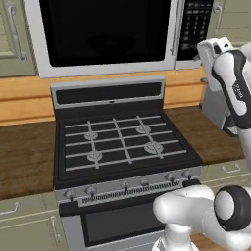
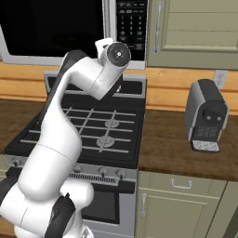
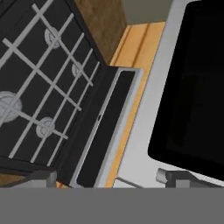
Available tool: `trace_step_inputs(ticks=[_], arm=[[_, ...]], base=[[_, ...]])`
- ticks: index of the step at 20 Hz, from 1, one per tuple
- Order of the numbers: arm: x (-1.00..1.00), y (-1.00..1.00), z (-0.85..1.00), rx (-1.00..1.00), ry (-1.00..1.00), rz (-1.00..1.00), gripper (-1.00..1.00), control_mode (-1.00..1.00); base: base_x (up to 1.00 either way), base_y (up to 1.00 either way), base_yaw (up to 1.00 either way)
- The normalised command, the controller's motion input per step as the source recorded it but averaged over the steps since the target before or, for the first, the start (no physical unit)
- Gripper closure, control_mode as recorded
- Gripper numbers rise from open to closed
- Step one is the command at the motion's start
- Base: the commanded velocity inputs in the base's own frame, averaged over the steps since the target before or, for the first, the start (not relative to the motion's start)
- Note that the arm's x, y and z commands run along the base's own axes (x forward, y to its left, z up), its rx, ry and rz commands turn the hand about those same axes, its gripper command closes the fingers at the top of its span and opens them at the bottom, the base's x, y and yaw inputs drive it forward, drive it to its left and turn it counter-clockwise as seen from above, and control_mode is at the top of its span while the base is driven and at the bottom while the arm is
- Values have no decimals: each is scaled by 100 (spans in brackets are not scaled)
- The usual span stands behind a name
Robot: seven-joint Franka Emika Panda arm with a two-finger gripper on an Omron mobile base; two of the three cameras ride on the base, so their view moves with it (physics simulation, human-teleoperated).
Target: Pick the garlic from the sink and place it in the bowl. Then pick the bowl and place it in the microwave. Then close the microwave door and press the start button.
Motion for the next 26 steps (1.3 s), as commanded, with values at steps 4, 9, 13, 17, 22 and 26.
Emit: trace_step_inputs(ticks=[4,9,13,17,22,26], arm=[[10,-35,61,10,-27,-8,100,-100],[52,-21,41,1,-24,-12,100,-100],[53,-7,1,3,-21,-3,100,-100],[47,0,6,7,-17,-1,100,-100],[43,-7,1,17,-2,0,100,-100],[34,-14,0,20,0,0,100,-100]], base=[[0,0,0],[0,0,0],[0,0,0],[0,0,0],[0,0,0],[0,0,0]])
